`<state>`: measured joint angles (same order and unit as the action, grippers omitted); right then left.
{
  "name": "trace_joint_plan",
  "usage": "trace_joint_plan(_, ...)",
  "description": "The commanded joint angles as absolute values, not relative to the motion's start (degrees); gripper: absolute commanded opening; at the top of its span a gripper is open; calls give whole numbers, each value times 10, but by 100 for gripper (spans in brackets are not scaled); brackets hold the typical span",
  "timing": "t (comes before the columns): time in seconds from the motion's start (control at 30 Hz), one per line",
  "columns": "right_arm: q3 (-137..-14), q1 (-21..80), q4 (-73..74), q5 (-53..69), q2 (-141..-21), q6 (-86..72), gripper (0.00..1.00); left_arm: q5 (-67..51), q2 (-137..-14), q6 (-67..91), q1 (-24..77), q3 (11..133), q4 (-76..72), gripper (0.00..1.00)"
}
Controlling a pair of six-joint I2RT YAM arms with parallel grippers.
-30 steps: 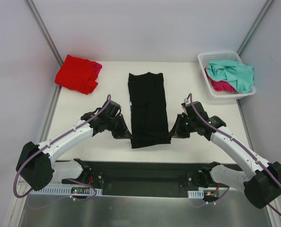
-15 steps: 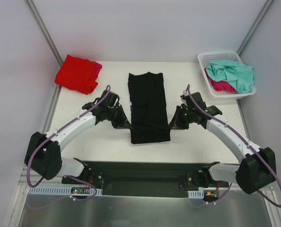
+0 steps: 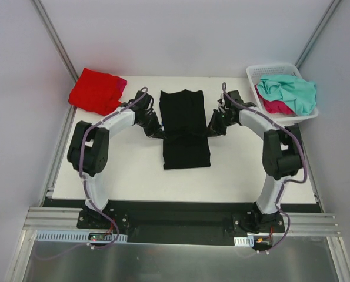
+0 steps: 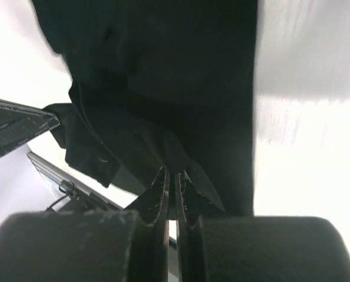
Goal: Fold and stack the t-shirts
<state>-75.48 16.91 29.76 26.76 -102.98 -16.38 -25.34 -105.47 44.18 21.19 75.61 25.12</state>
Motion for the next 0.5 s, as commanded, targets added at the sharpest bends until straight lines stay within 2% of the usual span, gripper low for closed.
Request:
trace_joint_plan(0.0, -824, 155, 261, 324, -1116, -171, 1, -255, -1122, 414, 187, 806, 250, 0)
trace_joint_plan(0.47, -977, 142, 289, 340, -1221, -176, 1, -288, -1236, 397, 132, 989, 265, 0)
